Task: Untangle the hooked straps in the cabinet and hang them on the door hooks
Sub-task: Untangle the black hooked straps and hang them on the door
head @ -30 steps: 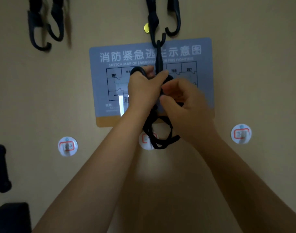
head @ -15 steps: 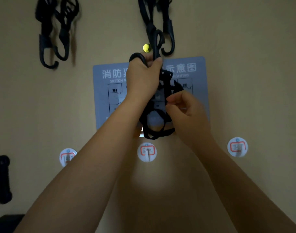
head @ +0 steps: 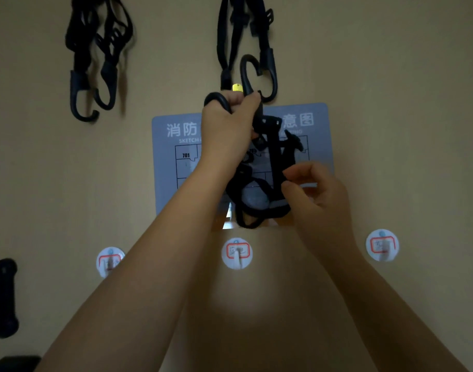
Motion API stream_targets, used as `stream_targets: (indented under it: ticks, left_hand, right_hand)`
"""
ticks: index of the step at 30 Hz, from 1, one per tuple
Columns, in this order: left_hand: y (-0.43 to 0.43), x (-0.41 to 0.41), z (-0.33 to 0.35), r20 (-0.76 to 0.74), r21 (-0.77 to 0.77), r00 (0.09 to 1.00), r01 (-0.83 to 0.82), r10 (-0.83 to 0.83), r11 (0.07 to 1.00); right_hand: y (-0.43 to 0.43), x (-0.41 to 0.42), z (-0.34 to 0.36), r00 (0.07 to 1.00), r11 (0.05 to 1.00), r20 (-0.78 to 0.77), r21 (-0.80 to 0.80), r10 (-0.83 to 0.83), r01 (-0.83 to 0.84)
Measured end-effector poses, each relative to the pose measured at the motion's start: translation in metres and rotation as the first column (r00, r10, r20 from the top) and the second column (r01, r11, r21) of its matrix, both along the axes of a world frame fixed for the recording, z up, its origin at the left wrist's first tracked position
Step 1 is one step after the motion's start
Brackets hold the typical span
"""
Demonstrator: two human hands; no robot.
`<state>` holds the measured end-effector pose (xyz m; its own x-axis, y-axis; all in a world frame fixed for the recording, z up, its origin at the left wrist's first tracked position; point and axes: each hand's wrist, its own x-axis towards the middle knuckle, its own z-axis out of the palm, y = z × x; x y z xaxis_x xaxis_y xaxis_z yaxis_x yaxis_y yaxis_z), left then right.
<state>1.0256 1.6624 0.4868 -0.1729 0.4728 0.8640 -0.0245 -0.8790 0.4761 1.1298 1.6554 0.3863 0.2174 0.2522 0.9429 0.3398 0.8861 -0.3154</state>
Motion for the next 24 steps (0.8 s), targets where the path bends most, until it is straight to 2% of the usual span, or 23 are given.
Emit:
stream_targets:
  ticks: [3, 6, 8, 10, 11, 15, 18, 20, 22, 24]
  left_hand:
    - [-0.009, 0.003, -0.029, -0.069, -0.064, 0.995, 0.07, -0.074, 0.996]
    - [-0.013, 0.006, -0.067, -0.167, -0.178, 0.974, 0.124, -0.154, 0.976]
    - [-0.013, 0.012, -0.097, -0.25, -0.275, 0.942, 0.154, -0.225, 0.949]
    - [-0.01, 0.019, -0.128, -0.28, -0.37, 0.923, 0.15, -0.264, 0.917]
    - [-0.007, 0.023, -0.143, -0.258, -0.414, 0.929, 0.14, -0.264, 0.9]
    - [0.001, 0.025, -0.189, -0.163, -0.552, 0.95, 0.136, -0.267, 0.823]
    - [0.003, 0.033, -0.21, -0.08, -0.631, 0.927, 0.238, -0.367, 0.738]
    - [0.004, 0.04, -0.22, -0.061, -0.669, 0.907, 0.274, -0.418, 0.691]
    - [0.006, 0.047, -0.231, -0.022, -0.696, 0.886, 0.319, -0.464, 0.643]
    - [0.01, 0.054, -0.242, 0.036, -0.705, 0.861, 0.382, -0.507, 0.598]
  right_hand:
    - [-0.002, 0.002, -0.015, 0.992, 0.989, -0.048, 0.084, -0.114, 0.118]
    - [-0.006, 0.01, -0.039, 0.968, 0.966, -0.06, 0.072, -0.245, 0.249]
    - [-0.009, 0.019, -0.058, 0.97, 0.969, -0.012, -0.047, -0.241, 0.241]
    - [-0.015, 0.026, -0.081, 0.998, 0.961, 0.008, -0.27, -0.062, 0.062]
    - [-0.016, 0.031, -0.096, 1.0, 0.929, -0.008, -0.368, -0.022, 0.018]
    - [-0.025, 0.048, -0.165, 0.986, 0.724, -0.109, -0.69, -0.126, 0.016]
    - [-0.032, 0.054, -0.201, 0.988, 0.473, 0.006, -0.877, -0.153, 0.079]
    - [-0.036, 0.056, -0.215, 0.982, 0.356, 0.144, -0.917, -0.124, 0.179]
    - [-0.04, 0.057, -0.224, 0.958, 0.304, 0.254, -0.909, -0.135, 0.284]
    - [-0.043, 0.056, -0.23, 0.945, 0.342, 0.28, -0.883, -0.169, 0.323]
